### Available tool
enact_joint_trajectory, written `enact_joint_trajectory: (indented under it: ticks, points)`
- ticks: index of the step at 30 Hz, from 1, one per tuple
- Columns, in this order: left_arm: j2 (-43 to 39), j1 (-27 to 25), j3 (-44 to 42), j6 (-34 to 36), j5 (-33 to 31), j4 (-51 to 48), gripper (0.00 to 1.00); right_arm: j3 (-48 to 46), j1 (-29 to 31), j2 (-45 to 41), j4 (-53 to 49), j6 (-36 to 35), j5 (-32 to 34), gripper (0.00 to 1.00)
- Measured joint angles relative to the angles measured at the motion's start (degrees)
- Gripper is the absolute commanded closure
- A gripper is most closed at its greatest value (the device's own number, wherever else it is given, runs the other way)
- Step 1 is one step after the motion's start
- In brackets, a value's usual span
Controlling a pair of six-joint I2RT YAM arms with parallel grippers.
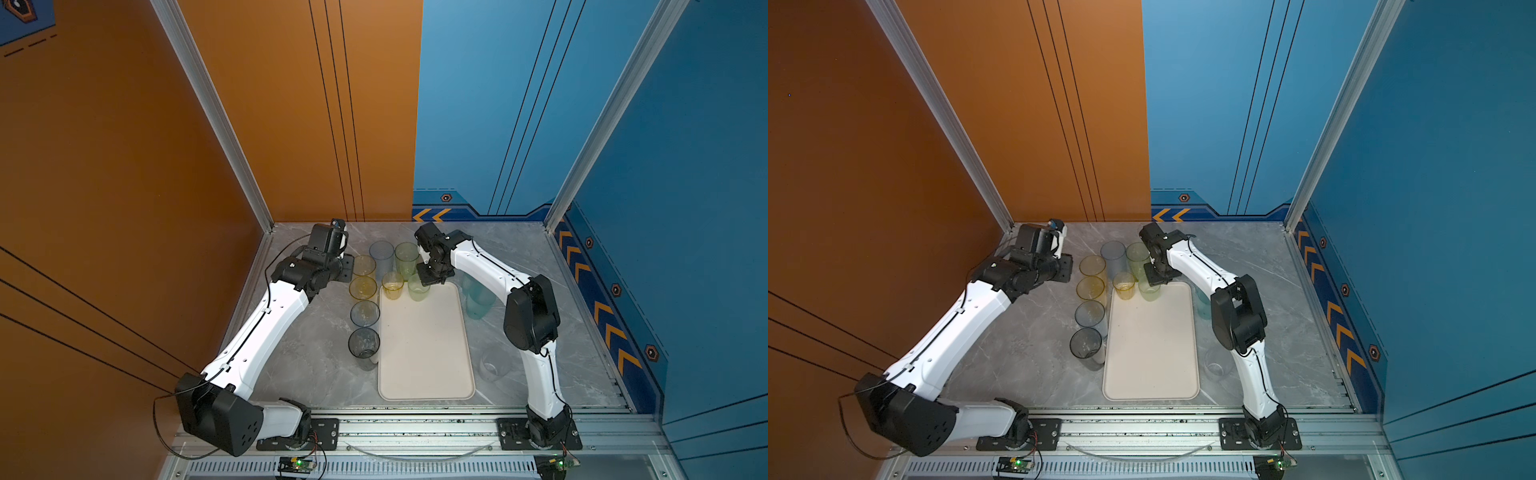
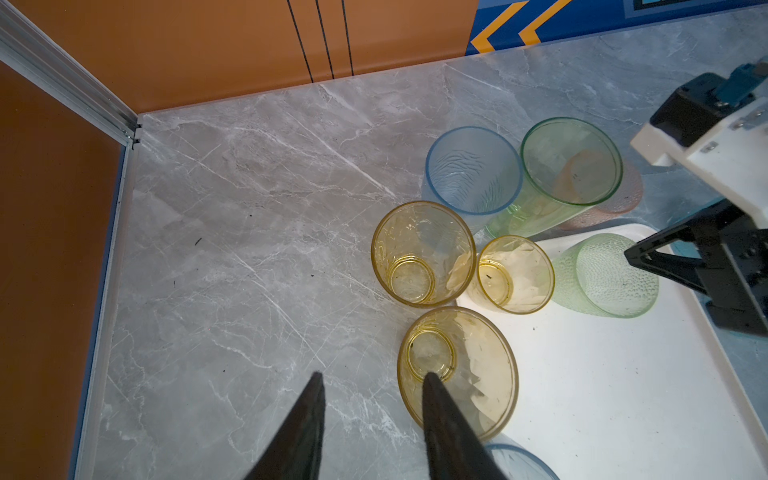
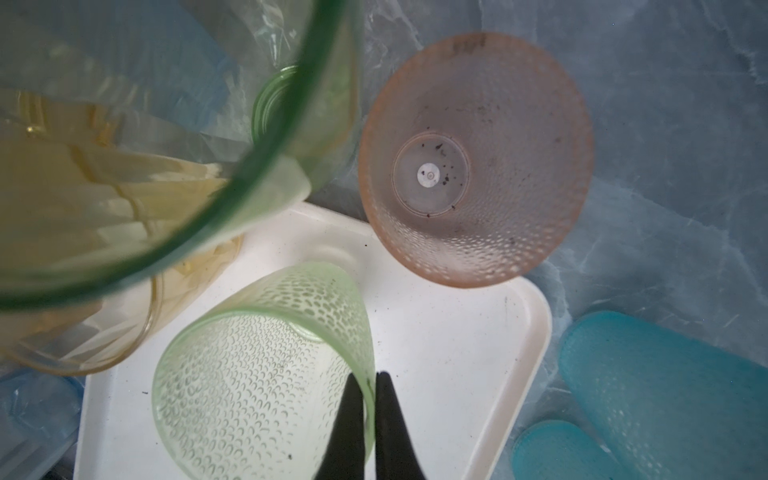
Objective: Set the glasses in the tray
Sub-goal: 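Lower the light green glass onto the tray and open right gripper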
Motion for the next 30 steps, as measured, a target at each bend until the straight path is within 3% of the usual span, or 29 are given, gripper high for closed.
enact_joint_trajectory:
  ticks: [18,30]
  points:
    - [0.0,0.2,0.0,0.3,0.0,-0.3,0.59,0.0,-0.7,1.1,0.2,0.2,-0.2,0.95]
    - [0.0,0.2,0.0,0.3,0.0,-0.4,0.59,0.0,-0.7,1.1,0.2,0.4,-0.2,0.81]
